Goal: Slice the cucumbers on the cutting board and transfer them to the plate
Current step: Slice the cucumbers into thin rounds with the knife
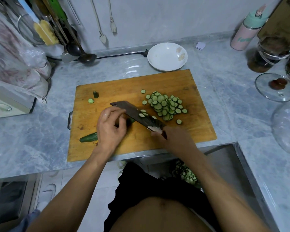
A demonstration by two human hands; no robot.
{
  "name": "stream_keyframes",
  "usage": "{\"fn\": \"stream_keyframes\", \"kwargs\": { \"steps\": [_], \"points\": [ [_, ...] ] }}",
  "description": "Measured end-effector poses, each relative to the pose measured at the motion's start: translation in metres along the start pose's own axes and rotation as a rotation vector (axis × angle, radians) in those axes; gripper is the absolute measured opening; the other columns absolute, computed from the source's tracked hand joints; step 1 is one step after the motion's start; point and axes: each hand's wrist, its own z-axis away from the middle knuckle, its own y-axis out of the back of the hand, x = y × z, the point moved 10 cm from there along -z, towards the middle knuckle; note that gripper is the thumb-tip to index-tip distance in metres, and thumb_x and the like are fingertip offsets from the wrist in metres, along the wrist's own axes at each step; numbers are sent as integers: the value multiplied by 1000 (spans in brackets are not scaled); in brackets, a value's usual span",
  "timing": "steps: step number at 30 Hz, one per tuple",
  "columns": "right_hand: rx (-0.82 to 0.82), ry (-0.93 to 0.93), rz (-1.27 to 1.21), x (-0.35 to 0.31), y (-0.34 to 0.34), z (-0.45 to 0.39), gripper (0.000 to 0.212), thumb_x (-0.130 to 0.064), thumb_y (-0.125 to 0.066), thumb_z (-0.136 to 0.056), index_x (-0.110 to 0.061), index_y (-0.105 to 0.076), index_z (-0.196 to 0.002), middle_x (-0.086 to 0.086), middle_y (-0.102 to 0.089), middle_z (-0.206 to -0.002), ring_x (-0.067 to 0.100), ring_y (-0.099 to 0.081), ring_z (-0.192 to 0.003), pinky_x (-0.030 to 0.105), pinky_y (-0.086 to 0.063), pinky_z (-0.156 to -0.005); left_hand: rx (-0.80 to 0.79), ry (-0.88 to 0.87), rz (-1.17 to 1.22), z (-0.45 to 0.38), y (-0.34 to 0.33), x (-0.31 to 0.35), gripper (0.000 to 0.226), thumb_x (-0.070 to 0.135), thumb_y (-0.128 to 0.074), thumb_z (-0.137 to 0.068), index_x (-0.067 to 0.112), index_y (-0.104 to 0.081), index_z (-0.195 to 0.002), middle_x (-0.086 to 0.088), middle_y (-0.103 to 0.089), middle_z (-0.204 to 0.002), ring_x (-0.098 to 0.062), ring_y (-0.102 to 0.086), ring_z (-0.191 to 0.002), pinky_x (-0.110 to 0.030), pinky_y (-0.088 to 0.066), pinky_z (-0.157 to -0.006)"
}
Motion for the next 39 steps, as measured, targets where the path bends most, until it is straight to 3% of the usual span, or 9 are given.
{"fn": "stream_keyframes", "kwargs": {
  "steps": [7,13,16,18,21,26,29,36,39],
  "points": [
    [62,79,276,-22,8,8,61,-67,-33,-96,-12,-56,-112,11,-67,-104,32,-65,-94,38,-45,-70,-515,-69,-35,-11,-56,20,17,26,-61,-83,17,-73,-92,2,-65,-94,-17,-57,-90,-35,-50,-79],
    [63,93,310,-29,9,15,59,-64,-32,-98,-11,-54,-111,10,-66,-105,31,-64,-95,35,-38,-66,-884,-41,-194,-25,-110,8,38,32,-52,-93,20,-62,-127,-1,-60,-132,-21,-53,-121,-37,-46,-97],
    [74,94,324,-31,10,16,58,-64,-31,-98,-11,-54,-111,10,-66,-106,30,-64,-96,35,-37,-66,-833,-38,-228,-37,-112,16,37,19,-51,-91,22,-62,-127,0,-57,-135,-22,-51,-123,-38,-47,-97],
    [89,96,325,-29,11,16,58,-64,-31,-98,-12,-54,-109,10,-66,-105,29,-64,-95,34,-36,-65,-744,-93,-149,-44,-104,32,36,4,-51,-85,23,-71,-109,1,-64,-121,-22,-56,-115,-38,-50,-90],
    [104,90,321,-26,14,16,58,-64,-31,-98,-12,-55,-108,10,-67,-104,29,-65,-93,33,-35,-63,-863,-159,-66,-32,-111,53,36,-4,-50,-79,18,-74,-93,-2,-67,-108,-23,-59,-106,-39,-50,-86],
    [106,89,328,-30,14,19,58,-64,-32,-98,-11,-55,-108,10,-66,-104,29,-65,-93,33,-34,-63,-988,-130,-218,-24,-131,48,48,1,-47,-85,14,-59,-131,-6,-54,-137,-25,-45,-128,-39,-41,-103],
    [85,87,316,-30,10,19,58,-64,-33,-98,-11,-56,-107,9,-66,-104,29,-64,-93,34,-37,-64,-858,-75,-146,-27,-117,45,51,-1,-46,-82,13,-60,-129,-7,-54,-138,-25,-46,-129,-37,-39,-106],
    [71,-37,56,-1,1,16,58,-69,-34,-95,-15,-55,-88,8,-63,-87,28,-62,-84,36,-44,-67,-215,60,96,-11,-21,19,35,4,-47,-79,9,-74,-100,-4,-70,-103,-19,-62,-99,-29,-50,-90],
    [67,-64,-75,5,-2,14,60,-71,-31,-93,-17,-52,-76,4,-58,-74,24,-58,-71,33,-41,-61,-179,141,27,11,-16,-16,27,2,-54,-81,8,-74,-97,-4,-69,-103,-20,-62,-99,-33,-50,-90]
  ]
}}
